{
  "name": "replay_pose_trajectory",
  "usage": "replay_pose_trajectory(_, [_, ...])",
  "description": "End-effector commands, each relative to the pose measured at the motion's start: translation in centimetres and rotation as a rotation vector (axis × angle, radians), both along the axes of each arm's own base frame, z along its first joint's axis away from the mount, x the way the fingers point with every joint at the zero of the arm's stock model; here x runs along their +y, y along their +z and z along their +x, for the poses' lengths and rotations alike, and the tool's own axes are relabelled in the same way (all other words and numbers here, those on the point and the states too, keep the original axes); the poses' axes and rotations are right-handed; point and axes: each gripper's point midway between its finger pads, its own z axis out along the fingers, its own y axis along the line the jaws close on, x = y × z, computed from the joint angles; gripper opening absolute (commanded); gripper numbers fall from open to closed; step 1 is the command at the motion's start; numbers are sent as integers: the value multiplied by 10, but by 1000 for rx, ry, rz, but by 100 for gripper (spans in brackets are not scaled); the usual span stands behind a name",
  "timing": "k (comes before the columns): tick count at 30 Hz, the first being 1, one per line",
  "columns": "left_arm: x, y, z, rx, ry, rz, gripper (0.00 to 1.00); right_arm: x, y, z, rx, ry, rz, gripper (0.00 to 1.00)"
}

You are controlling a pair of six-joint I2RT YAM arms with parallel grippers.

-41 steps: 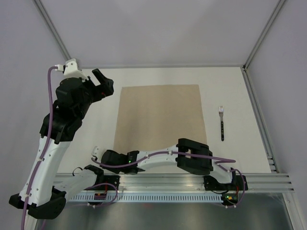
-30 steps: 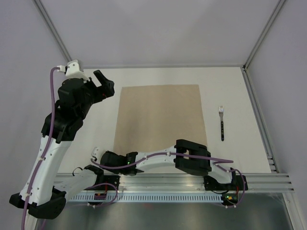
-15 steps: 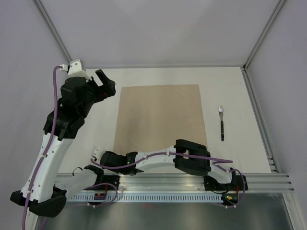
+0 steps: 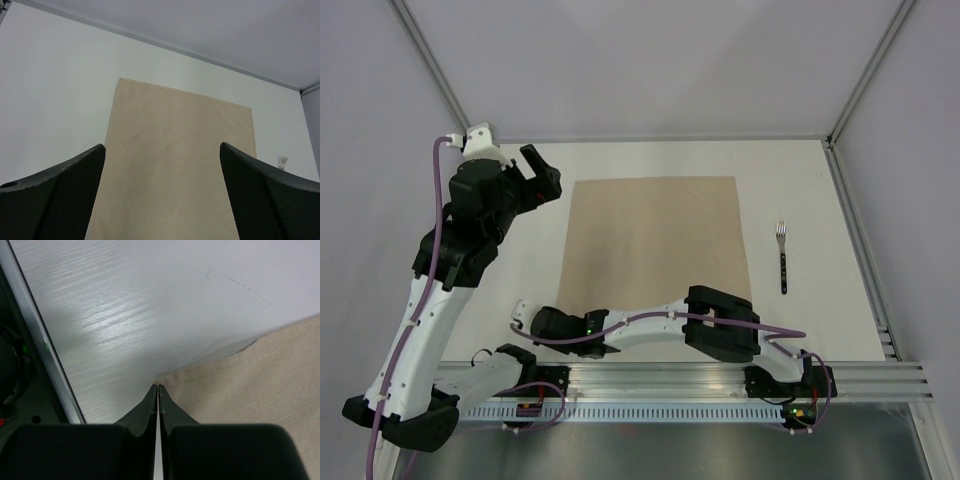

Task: Fold the napkin, place the utensils inside, and roll it up
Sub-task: Fold the napkin at the center of the board.

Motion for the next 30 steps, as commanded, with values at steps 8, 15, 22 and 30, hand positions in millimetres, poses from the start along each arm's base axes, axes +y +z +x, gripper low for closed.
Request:
replay_pose_trajectory(8, [9, 11, 1, -44, 49, -6, 100, 10, 89, 10, -15, 25, 136, 1])
replay_pose_trajectory(15, [9, 14, 0, -53, 46, -12, 100, 10, 60, 6, 22, 32, 77, 18])
replay_pose_trajectory(22, [6, 13, 1, -52, 35, -12, 100, 14, 36, 5, 8, 2, 10, 32])
replay_pose_trajectory(30, [6, 12, 1, -49, 33, -9, 100, 7, 14, 9, -22, -40, -53, 40])
